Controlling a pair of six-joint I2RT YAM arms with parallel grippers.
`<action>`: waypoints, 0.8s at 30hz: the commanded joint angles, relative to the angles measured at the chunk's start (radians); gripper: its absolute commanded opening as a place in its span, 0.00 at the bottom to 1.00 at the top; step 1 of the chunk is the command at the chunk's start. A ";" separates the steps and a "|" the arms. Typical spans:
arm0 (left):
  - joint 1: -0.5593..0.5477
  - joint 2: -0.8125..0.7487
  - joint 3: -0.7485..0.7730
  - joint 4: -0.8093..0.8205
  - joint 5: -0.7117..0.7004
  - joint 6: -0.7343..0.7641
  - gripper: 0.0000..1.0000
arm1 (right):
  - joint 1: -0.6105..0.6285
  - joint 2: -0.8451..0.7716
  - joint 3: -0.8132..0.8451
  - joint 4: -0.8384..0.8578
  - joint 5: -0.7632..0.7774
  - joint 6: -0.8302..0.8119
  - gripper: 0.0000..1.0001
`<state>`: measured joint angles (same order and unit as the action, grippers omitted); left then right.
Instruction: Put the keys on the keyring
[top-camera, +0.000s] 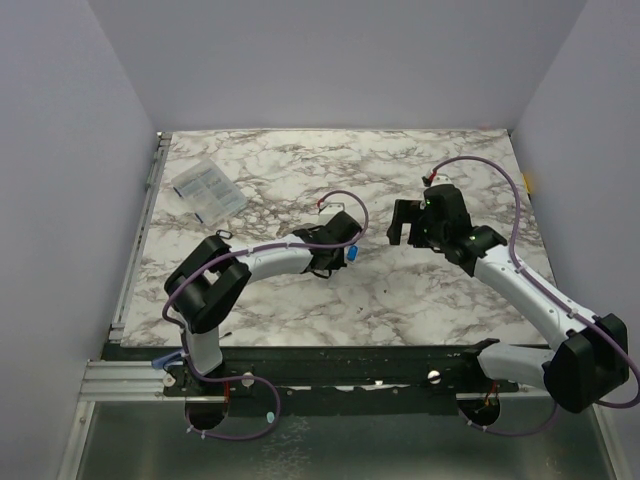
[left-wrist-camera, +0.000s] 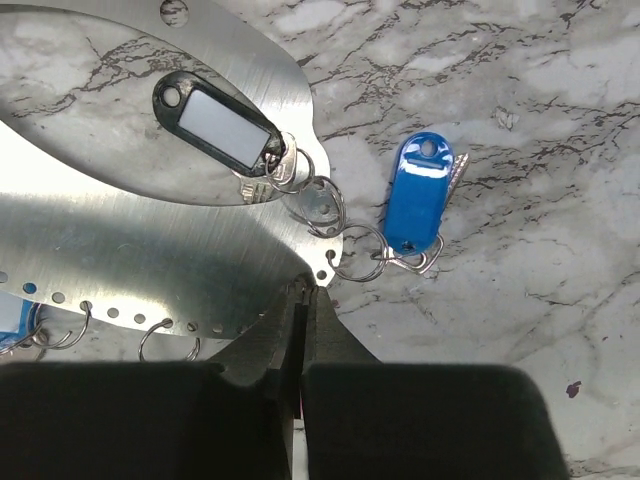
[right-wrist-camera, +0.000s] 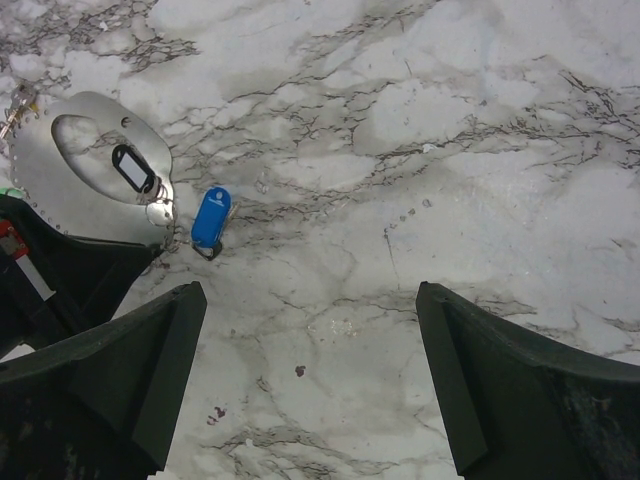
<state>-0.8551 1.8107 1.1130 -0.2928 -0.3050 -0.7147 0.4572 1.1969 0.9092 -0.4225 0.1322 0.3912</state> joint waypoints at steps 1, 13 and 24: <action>-0.005 0.010 0.023 0.002 -0.025 0.021 0.00 | 0.005 0.005 -0.010 -0.022 -0.013 -0.009 0.99; -0.015 -0.222 -0.057 0.034 -0.018 0.225 0.00 | 0.005 -0.090 -0.030 0.060 -0.158 -0.022 0.99; -0.018 -0.499 -0.149 0.062 0.118 0.391 0.00 | 0.004 -0.221 -0.077 0.250 -0.434 -0.042 1.00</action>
<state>-0.8654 1.4048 0.9974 -0.2653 -0.2676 -0.4152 0.4572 1.0225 0.8574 -0.2855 -0.1421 0.3725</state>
